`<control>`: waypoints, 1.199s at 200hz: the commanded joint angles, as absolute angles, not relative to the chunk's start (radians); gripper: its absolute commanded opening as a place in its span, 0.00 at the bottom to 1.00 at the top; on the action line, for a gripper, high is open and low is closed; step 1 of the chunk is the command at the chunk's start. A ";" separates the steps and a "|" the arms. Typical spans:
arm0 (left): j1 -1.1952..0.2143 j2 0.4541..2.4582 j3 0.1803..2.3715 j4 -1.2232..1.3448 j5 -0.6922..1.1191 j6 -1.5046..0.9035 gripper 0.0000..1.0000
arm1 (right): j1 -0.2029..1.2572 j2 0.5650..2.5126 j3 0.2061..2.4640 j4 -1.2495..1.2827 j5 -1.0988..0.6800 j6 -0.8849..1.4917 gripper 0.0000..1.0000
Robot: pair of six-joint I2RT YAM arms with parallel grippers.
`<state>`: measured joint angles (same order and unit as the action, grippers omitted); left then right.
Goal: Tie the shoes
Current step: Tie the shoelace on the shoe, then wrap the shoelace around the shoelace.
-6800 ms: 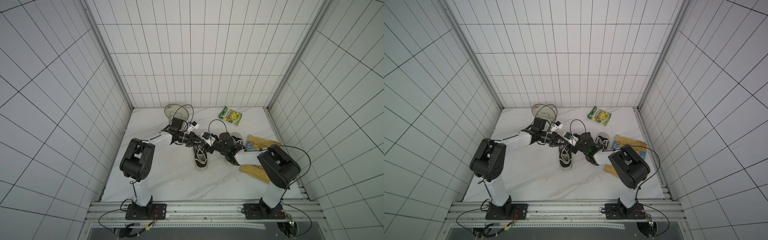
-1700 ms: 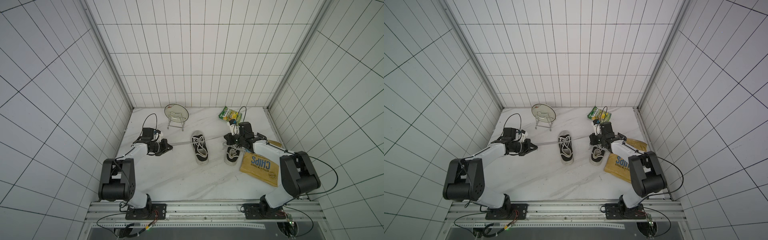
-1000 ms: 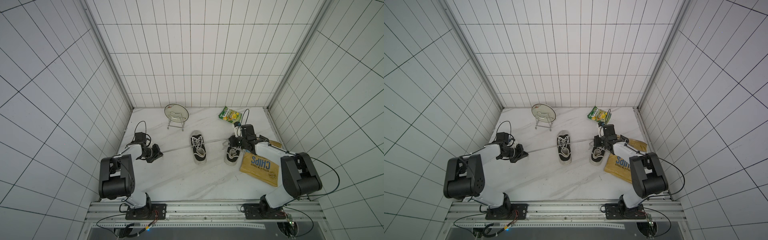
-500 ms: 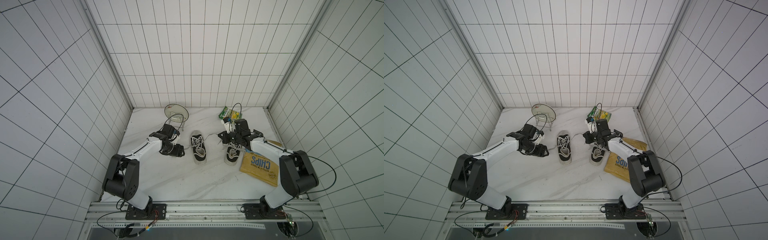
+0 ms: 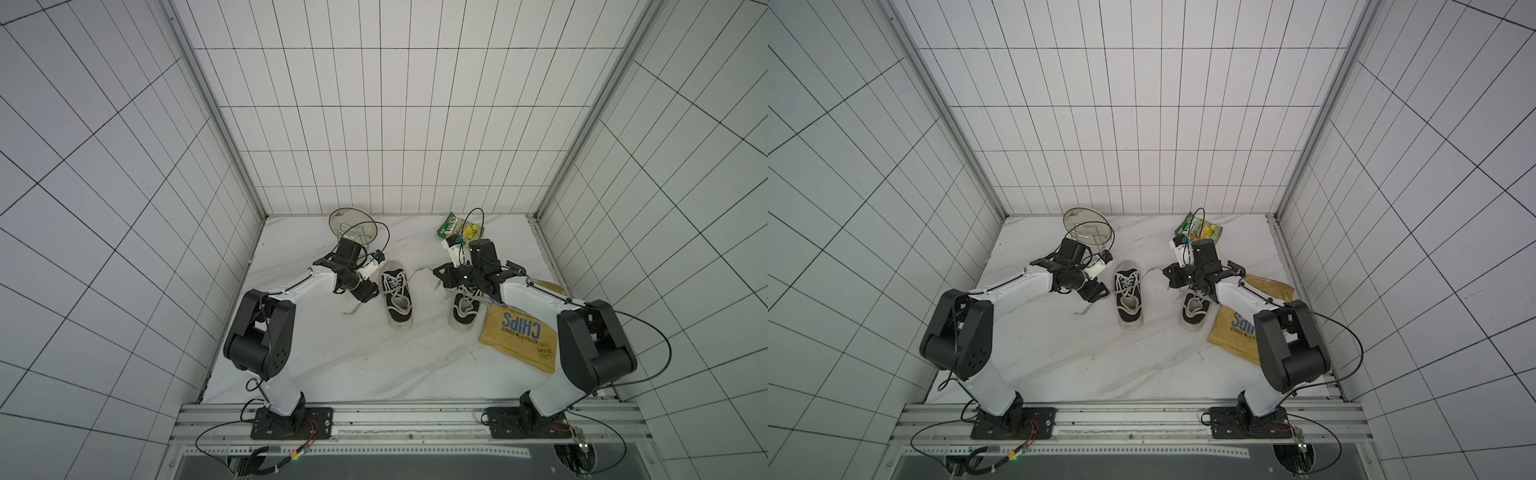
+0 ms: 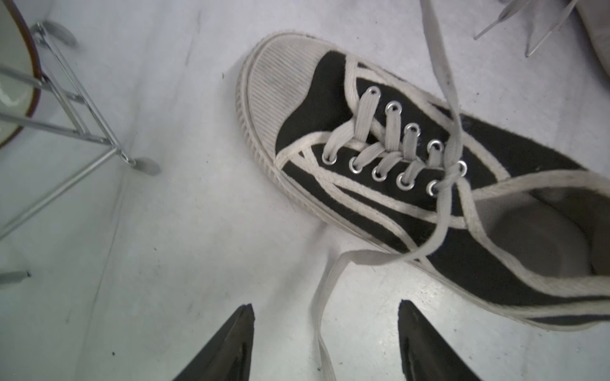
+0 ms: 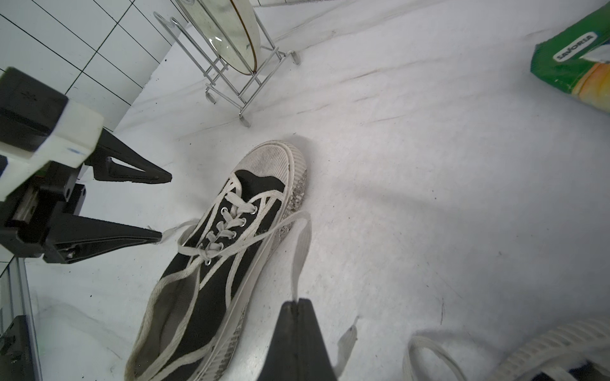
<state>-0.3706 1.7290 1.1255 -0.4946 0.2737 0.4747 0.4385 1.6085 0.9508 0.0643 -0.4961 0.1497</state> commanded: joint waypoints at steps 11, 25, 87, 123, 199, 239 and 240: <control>-0.395 1.815 1.164 -0.469 0.306 0.585 0.62 | 0.440 1.597 0.931 0.106 -0.518 0.190 0.00; -0.404 1.828 1.165 -0.480 0.310 0.603 0.61 | 0.440 1.594 0.926 0.109 -0.517 0.193 0.00; -0.429 1.892 1.217 -0.500 0.288 0.610 0.34 | 0.440 1.590 0.918 0.113 -0.517 0.208 0.00; -0.445 1.914 1.237 -0.502 0.271 0.609 0.00 | 0.439 1.563 0.896 0.118 -0.500 0.215 0.00; -0.464 1.808 1.229 -0.463 0.406 0.416 0.00 | 0.420 1.489 0.872 0.084 -0.416 0.233 0.00; -0.465 1.733 1.109 -0.372 0.499 0.231 0.00 | 0.428 1.624 1.028 0.166 -0.493 0.299 0.00; -0.465 1.731 1.106 -0.370 0.501 0.226 0.00 | 0.430 1.629 1.034 0.170 -0.496 0.301 0.00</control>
<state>-0.4583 1.7729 1.1645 -0.4515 0.4038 0.3706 0.4255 1.5471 0.9279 0.0937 -0.4503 0.2440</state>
